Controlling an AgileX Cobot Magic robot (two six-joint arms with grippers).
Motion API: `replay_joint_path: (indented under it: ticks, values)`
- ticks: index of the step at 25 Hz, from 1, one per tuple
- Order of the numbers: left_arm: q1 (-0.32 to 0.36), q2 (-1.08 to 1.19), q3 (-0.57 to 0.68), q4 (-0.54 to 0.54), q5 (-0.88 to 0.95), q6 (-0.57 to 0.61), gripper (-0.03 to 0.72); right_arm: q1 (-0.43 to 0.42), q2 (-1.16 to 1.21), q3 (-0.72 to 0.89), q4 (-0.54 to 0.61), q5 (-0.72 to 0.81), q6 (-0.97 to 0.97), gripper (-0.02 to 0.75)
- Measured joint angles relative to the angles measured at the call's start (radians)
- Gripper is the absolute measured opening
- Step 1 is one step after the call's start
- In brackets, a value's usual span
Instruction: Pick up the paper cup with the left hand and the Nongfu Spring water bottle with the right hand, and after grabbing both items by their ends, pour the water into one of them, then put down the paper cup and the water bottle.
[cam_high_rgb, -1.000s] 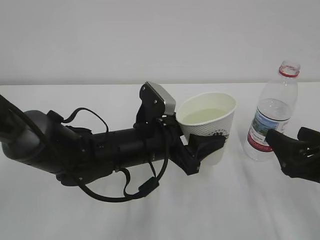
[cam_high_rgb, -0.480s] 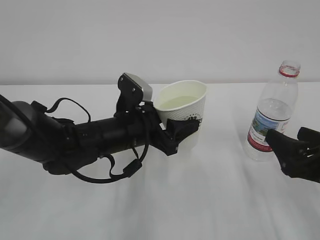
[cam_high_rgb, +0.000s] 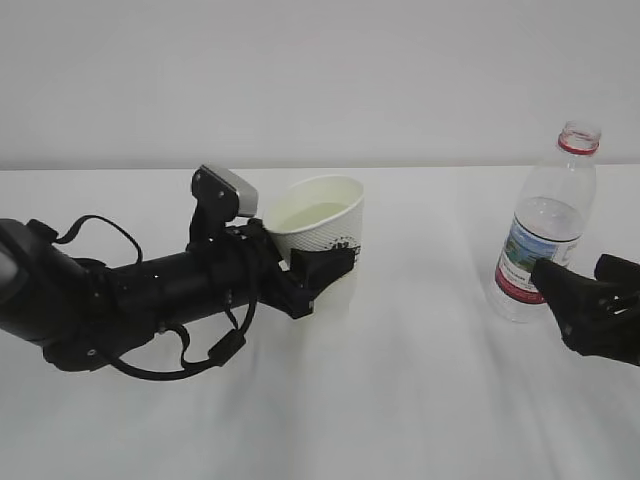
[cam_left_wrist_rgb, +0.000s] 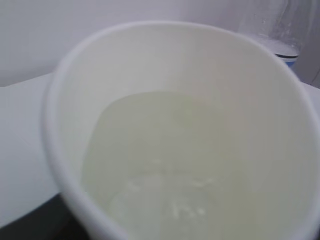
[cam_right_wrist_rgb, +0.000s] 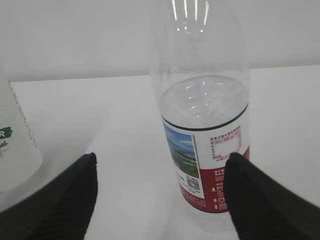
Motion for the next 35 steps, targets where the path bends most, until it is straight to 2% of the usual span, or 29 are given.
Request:
replay_joint_path:
  ticks: [10,17,22,27,35]
  values:
    - [0.052,0.000,0.085,-0.118,-0.047,0.033,0.478,0.000,0.000,0.000,0.000,0.000,0.000,0.591]
    - [0.079,0.000,0.166,-0.241,-0.052,0.093,0.478,0.000,0.000,0.000,0.000,0.000,0.002,0.590]
    - [0.088,0.000,0.201,-0.332,-0.052,0.108,0.478,0.000,0.000,0.000,0.000,0.000,0.002,0.590]
    - [0.088,0.000,0.207,-0.395,-0.053,0.176,0.478,0.000,0.000,0.000,-0.002,0.000,0.002,0.590]
    - [0.088,0.000,0.207,-0.598,-0.053,0.223,0.478,0.000,0.000,0.000,-0.002,0.000,0.002,0.590]
